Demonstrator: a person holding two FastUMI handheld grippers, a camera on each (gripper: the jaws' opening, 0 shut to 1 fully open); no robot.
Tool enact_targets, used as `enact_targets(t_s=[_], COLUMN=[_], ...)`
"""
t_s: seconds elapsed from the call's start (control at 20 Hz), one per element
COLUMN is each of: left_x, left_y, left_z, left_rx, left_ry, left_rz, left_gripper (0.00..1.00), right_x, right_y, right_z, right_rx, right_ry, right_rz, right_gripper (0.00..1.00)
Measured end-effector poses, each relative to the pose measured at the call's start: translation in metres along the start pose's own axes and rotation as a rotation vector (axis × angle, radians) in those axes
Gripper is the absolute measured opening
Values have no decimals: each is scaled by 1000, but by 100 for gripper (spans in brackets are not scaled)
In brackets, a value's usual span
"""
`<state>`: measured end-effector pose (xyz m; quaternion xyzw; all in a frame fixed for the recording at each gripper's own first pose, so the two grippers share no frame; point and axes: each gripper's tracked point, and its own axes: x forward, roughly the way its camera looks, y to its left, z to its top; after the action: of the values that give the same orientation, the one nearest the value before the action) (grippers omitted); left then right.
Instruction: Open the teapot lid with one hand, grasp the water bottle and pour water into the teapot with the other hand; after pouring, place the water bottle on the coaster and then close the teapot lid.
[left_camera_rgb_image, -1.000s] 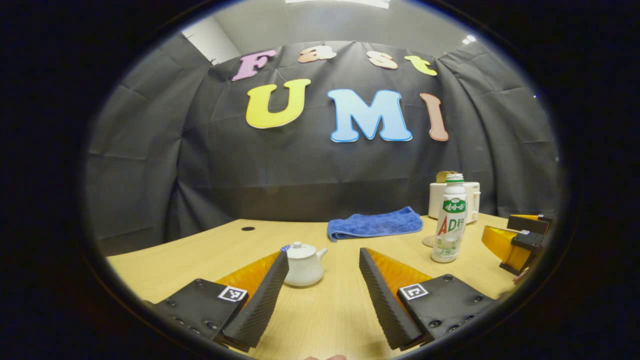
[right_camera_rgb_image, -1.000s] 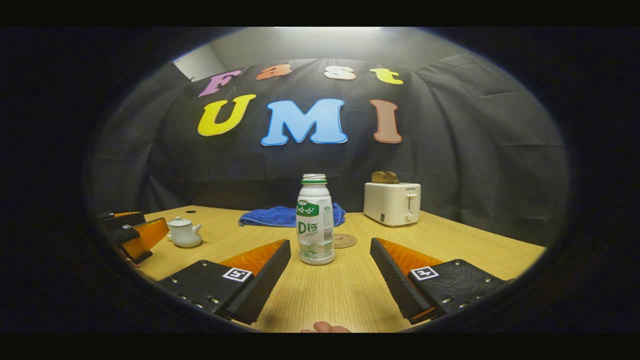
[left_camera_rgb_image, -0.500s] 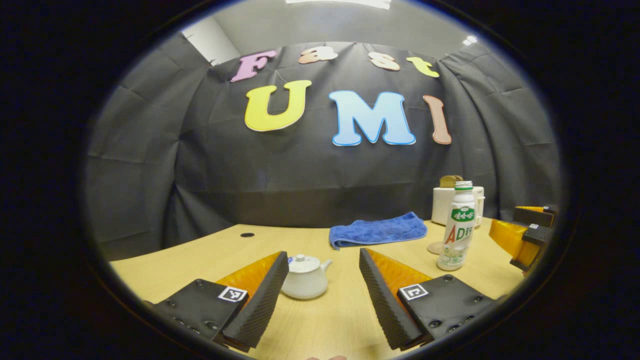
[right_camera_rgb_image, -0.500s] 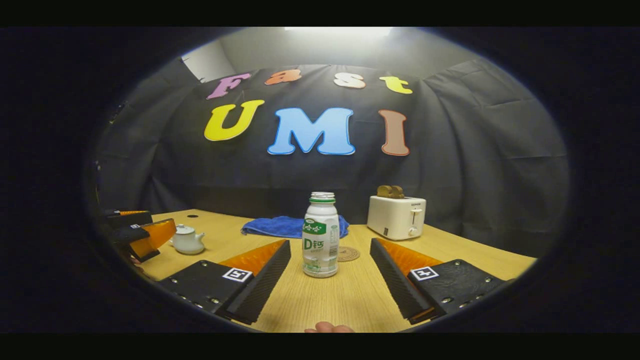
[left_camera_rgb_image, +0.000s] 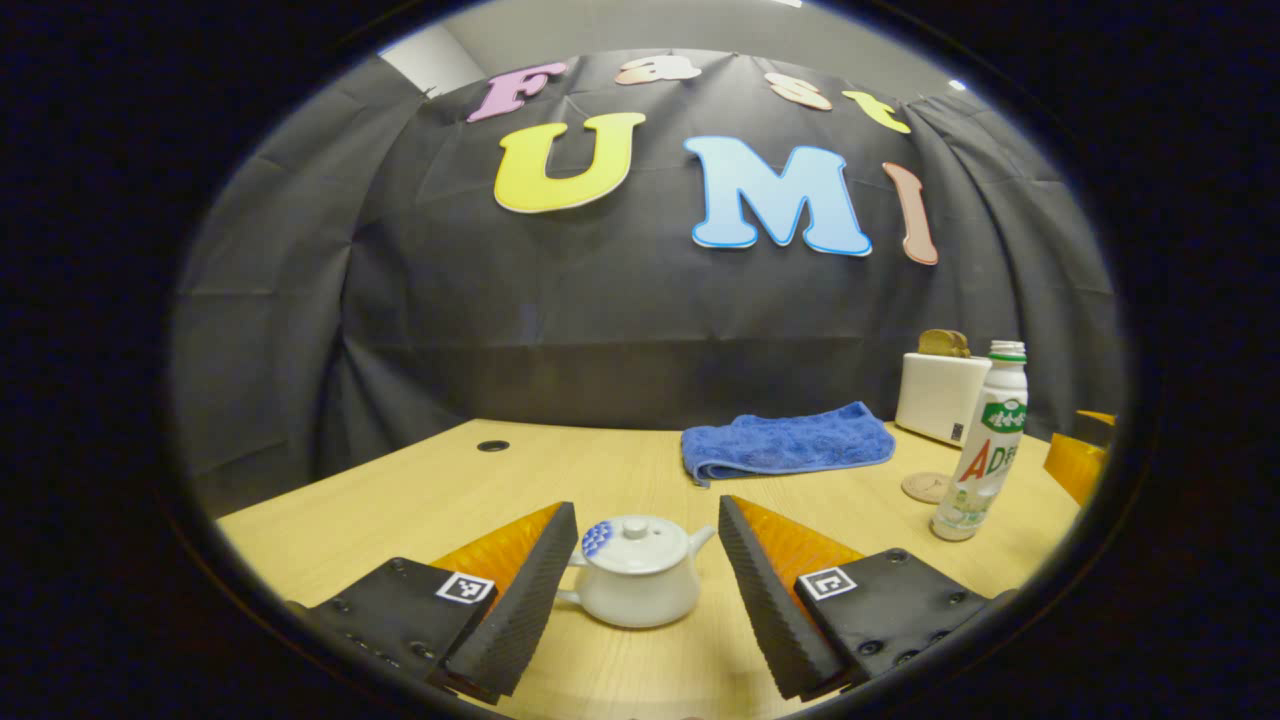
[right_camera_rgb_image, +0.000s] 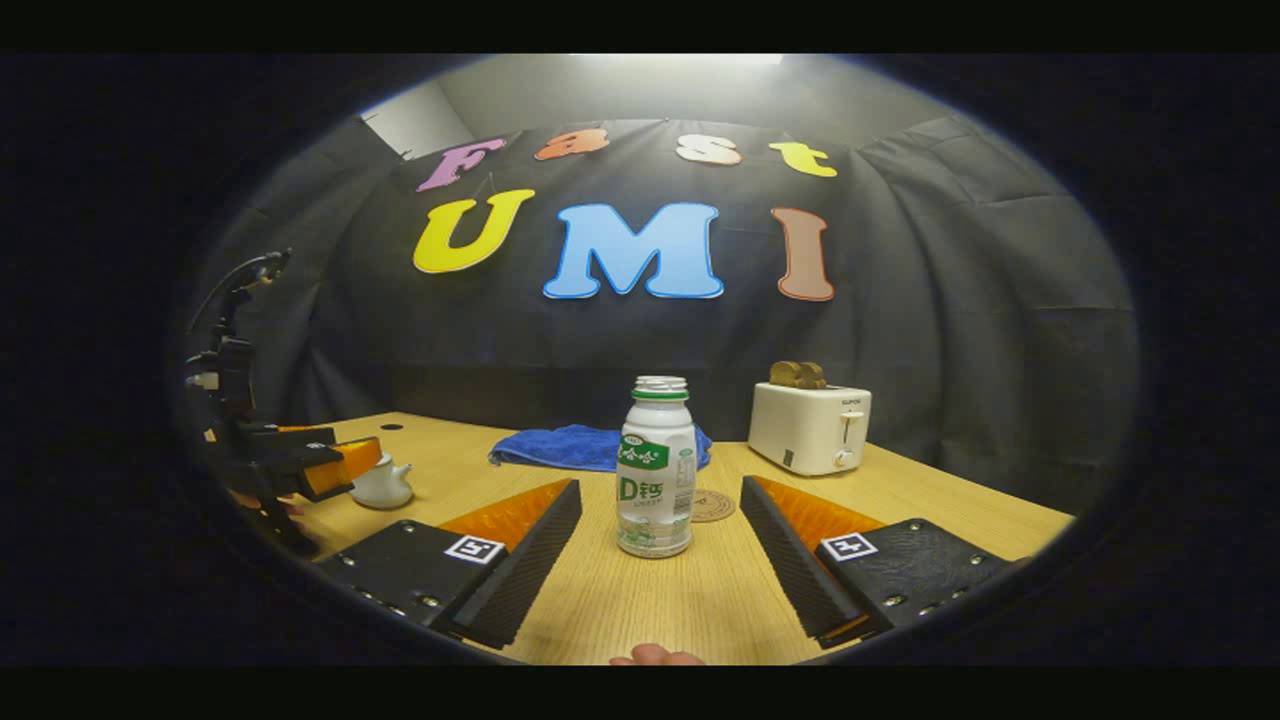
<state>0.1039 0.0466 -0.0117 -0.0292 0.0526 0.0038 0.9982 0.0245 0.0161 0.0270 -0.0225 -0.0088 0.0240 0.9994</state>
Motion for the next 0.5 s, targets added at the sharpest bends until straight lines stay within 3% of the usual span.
enact_targets(t_s=[0.15, 0.25, 0.3, 0.5], left_x=[15, 22, 24, 29], left_y=[1, 3, 3, 4], left_z=[-7, -11, -6, -10], left_rx=[-4, 24, 30, 65], left_ry=[28, 32, 27, 46], left_rz=[-11, 1, -4, -1], left_gripper=[96, 75, 74, 36], right_x=[4, 6, 8, 11], right_y=[-4, -6, -6, -8], right_z=[1, 2, 1, 0], right_rx=[4, 9, 13, 16], right_ry=[2, 0, 2, 14], right_rz=[-7, -12, -13, -10], right_gripper=[99, 99, 99, 99])
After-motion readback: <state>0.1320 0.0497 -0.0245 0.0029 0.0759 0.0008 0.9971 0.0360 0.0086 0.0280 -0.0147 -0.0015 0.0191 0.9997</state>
